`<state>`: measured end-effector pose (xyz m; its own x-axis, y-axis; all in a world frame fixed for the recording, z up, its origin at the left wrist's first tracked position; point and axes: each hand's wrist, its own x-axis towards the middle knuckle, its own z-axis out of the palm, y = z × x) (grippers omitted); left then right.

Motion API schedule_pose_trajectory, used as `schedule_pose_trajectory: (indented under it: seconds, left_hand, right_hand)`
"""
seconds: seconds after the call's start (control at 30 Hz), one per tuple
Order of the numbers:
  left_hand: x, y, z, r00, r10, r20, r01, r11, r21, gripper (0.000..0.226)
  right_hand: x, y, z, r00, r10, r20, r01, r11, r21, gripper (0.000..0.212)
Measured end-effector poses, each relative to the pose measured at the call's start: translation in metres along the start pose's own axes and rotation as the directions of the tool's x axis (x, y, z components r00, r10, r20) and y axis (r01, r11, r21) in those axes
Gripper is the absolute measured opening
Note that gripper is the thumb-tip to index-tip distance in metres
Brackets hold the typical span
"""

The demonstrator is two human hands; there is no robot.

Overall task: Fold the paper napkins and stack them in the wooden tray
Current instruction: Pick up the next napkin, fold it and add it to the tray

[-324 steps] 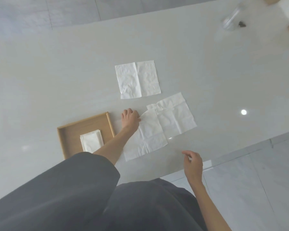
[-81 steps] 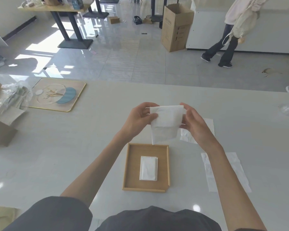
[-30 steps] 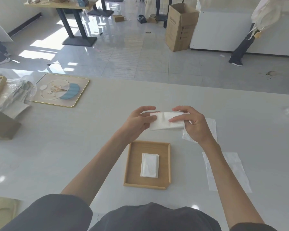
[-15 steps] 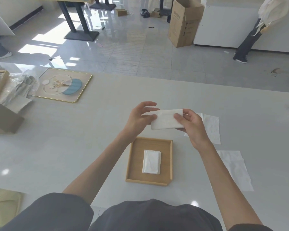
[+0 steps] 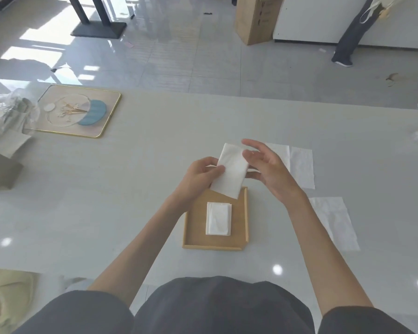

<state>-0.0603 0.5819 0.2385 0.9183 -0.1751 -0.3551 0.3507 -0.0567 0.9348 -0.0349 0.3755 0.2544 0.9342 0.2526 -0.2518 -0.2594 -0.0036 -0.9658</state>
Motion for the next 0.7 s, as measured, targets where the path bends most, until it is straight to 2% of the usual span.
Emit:
schedule_pose_trajectory:
  seconds: [0.1,0.2,0.3,0.37,0.43,0.5,0.6,0.7]
  left_hand:
    - [-0.004,-0.019,0.0,0.997,-0.077,-0.017,0.077,0.997,-0.026,0.022]
    - [-0.005,-0.036,0.0,0.991,-0.133,-0.017,0.133,0.991,-0.012,0.031]
    - [-0.002,-0.063,-0.001,0.985,-0.153,-0.077,0.153,0.988,-0.008,0.026]
    - [-0.001,-0.085,-0.001,0.974,-0.205,-0.094,0.203,0.979,-0.026,0.032]
    - [-0.002,-0.108,0.001,0.958,-0.273,-0.083,0.27,0.962,-0.043,0.038]
    - [-0.003,-0.13,0.003,0.938,-0.337,-0.087,0.334,0.941,-0.048,0.037]
    - [0.001,-0.159,0.005,0.93,-0.353,-0.107,0.352,0.936,-0.029,0.021]
    - [0.008,-0.175,0.004,0.944,-0.318,-0.093,0.316,0.948,-0.04,0.046]
  right_hand:
    - [-0.006,0.034,0.007,0.993,0.082,-0.089,-0.077,0.995,0.067,0.032]
    - [-0.009,0.058,0.014,0.989,0.093,-0.118,-0.098,0.994,-0.04,0.03]
    - [-0.013,0.084,0.019,0.987,0.143,-0.068,-0.147,0.988,-0.055,0.05]
    - [-0.02,0.11,0.024,0.979,0.201,0.0,-0.201,0.979,-0.007,0.068]
    - [-0.03,0.136,0.031,0.976,0.22,-0.008,-0.22,0.975,0.02,0.077]
    - [-0.037,0.158,0.037,0.968,0.232,-0.097,-0.23,0.973,0.027,0.067]
    - [-0.038,0.191,0.04,0.94,0.256,-0.225,-0.271,0.962,-0.034,0.033]
    - [-0.033,0.216,0.039,0.915,0.263,-0.304,-0.311,0.943,-0.118,0.021]
